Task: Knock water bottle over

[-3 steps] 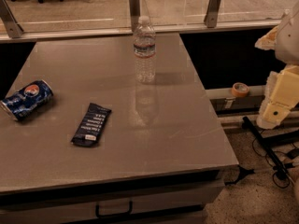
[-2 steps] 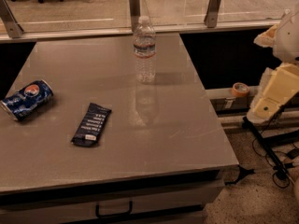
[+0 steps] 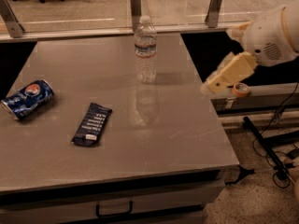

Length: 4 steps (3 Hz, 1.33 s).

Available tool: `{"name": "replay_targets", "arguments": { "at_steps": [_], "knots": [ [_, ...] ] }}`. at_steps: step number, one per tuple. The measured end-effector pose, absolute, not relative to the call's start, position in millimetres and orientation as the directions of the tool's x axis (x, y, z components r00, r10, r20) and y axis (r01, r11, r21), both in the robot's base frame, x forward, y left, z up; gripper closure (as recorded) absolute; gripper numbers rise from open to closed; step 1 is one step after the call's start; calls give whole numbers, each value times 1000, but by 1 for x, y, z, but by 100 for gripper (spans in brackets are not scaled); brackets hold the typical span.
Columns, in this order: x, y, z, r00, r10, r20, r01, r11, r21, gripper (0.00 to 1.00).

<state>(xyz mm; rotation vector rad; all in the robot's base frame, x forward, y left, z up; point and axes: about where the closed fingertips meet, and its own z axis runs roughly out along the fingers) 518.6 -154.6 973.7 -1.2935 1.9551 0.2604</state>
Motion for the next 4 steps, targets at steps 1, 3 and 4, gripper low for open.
{"name": "replay_targets", "arguments": {
  "at_steps": [1, 3, 4],
  "knots": [
    [560, -126, 971, -147, -528, -836, -848, 502, -168, 0],
    [627, -78, 964, -53, -258, -965, -851, 517, -92, 0],
    [652, -54, 960, -15, -242, -970, -865, 490, -109, 0]
  ]
}}
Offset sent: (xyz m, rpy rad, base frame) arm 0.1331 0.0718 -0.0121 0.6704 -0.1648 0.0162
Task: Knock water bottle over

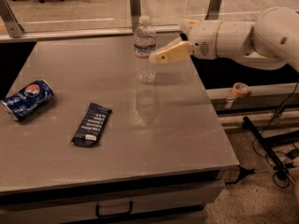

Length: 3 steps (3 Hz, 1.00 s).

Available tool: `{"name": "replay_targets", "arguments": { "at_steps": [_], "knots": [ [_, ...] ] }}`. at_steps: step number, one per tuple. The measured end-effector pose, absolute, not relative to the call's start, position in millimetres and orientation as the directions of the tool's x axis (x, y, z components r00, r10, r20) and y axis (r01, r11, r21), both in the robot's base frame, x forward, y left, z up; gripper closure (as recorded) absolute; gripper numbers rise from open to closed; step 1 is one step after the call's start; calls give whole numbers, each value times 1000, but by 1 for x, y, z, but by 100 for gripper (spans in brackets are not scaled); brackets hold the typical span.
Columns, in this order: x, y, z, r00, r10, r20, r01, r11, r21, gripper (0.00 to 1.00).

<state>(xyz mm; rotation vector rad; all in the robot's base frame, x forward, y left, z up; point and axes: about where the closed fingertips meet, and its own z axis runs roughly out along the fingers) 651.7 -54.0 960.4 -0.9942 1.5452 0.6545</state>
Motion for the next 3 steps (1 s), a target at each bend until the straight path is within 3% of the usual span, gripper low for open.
{"name": "replay_targets", "arguments": {
  "at_steps": [1, 2, 3],
  "knots": [
    [669, -38, 953, -3, -260, -966, -869, 478, -126, 0],
    [684, -25, 953, 9, -292, -956, -878, 456, -147, 14],
    [691, -11, 955, 47, -335, -941, -901, 393, -184, 39]
  ]
}}
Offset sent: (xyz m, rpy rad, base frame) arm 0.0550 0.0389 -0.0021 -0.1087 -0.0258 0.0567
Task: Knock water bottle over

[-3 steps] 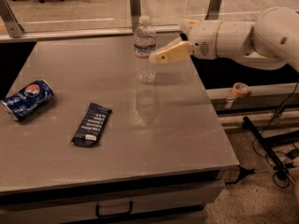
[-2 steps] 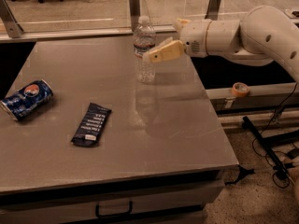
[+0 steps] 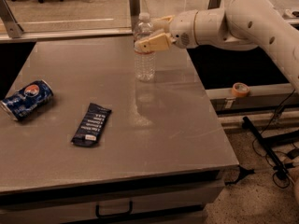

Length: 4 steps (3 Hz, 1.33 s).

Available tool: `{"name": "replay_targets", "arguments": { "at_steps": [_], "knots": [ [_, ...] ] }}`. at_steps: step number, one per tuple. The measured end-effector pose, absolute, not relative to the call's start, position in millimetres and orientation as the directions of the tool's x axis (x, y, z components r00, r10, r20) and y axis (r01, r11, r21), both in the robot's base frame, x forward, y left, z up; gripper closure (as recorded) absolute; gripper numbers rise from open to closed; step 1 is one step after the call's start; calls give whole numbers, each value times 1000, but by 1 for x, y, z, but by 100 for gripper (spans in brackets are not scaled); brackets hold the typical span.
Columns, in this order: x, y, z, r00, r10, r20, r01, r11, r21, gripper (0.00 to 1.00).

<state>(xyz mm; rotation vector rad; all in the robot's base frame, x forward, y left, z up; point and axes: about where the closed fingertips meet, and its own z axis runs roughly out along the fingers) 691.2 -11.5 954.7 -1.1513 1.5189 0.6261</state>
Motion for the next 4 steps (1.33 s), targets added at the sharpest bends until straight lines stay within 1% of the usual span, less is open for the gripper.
{"name": "replay_targets", "arguments": {
  "at_steps": [1, 2, 3, 4],
  "knots": [
    [685, -13, 961, 95, -392, -915, -908, 342, -241, 62],
    [669, -39, 977, 104, -509, -854, -887, 342, -312, 85],
    [646, -44, 995, 98, -684, -723, -877, 285, -388, 100],
    [630, -24, 1006, 107, -817, -566, -873, 196, -447, 100]
  ]
}}
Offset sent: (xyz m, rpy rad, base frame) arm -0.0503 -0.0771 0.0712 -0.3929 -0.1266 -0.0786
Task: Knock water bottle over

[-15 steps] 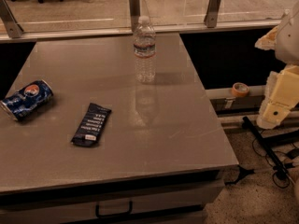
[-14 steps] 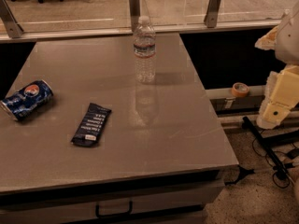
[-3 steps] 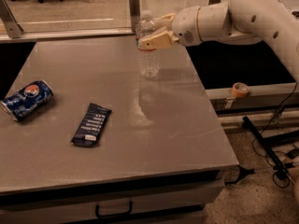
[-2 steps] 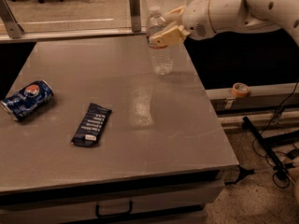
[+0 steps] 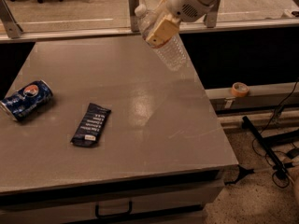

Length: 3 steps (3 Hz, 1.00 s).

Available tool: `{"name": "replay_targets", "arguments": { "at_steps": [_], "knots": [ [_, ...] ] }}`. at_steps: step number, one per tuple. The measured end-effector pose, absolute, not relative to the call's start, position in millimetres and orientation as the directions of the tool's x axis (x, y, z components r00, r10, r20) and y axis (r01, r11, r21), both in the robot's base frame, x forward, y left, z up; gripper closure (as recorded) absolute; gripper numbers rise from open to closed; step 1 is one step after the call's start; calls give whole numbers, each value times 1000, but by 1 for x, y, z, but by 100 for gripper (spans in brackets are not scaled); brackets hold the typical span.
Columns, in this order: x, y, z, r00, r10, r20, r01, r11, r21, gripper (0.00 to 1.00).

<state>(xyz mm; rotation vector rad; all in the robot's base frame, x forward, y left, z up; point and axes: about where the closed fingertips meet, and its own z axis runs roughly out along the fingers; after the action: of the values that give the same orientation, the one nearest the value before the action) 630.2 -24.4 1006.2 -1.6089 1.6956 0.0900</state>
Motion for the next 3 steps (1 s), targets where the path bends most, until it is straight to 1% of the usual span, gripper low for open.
{"name": "replay_targets", "arguments": {
  "at_steps": [1, 2, 3],
  "knots": [
    [619, -10, 1011, 153, -904, -400, -862, 76, -502, 100],
    [618, 9, 996, 225, -948, -224, -854, -81, -515, 100],
    [623, 32, 978, 276, -950, -148, -861, -176, -477, 100]
  ]
}}
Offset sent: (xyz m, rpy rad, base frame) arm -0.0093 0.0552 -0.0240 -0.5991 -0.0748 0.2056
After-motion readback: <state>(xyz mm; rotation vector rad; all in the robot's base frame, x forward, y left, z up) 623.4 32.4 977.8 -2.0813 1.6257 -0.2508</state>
